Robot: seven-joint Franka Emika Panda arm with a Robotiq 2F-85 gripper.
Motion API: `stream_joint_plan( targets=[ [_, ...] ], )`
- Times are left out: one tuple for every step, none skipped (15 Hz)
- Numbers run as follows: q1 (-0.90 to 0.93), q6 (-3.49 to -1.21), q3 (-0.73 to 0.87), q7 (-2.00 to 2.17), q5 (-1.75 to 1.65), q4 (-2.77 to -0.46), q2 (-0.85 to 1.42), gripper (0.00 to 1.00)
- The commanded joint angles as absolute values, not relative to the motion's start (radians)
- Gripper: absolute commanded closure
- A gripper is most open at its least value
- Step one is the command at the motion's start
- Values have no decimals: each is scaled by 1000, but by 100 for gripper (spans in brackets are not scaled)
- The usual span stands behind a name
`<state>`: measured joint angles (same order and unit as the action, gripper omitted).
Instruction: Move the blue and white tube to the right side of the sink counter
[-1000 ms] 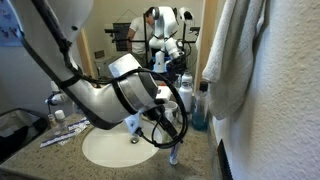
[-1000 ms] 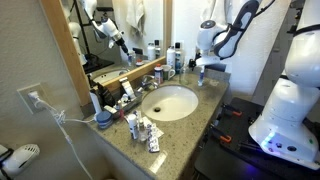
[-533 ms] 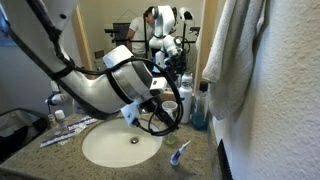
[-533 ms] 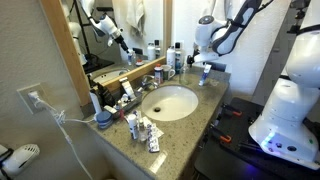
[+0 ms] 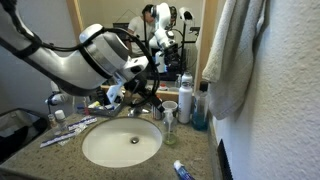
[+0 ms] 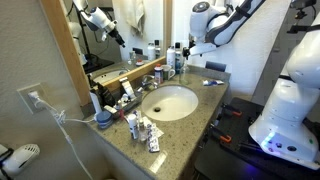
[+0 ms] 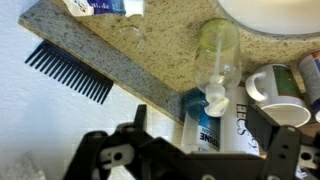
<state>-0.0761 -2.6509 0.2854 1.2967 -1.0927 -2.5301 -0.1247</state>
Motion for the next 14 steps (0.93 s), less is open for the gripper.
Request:
stream_joint_plan(
  targets=[
    [-87, -2612, 184, 1235, -1013, -2546, -193, 0],
    [-81, -2633, 164, 1209, -982, -2545, -200, 0],
    [-76, -2630, 140, 1192, -960, -2541, -208, 0],
    [-68, -2622, 116, 1168, -927, -2536, -218, 0],
    [-63, -2625, 97, 1151, -900, -2532, -223, 0],
    [-56, -2607, 70, 1136, -869, -2524, -231, 0],
    [-50, -2602, 48, 1124, -840, -2516, -235, 0],
    [-45, -2608, 28, 1107, -808, -2509, -237, 0],
    [-40, -2614, 11, 1093, -779, -2503, -237, 0],
    [-31, -2624, -1, 1053, -741, -2500, -238, 0],
    [-30, -2617, -23, 1060, -725, -2486, -233, 0],
    [-26, -2613, -40, 1048, -699, -2477, -229, 0],
    [-22, -2603, -59, 1045, -681, -2464, -226, 0],
    [-23, -2600, -76, 1049, -670, -2455, -220, 0]
  ],
)
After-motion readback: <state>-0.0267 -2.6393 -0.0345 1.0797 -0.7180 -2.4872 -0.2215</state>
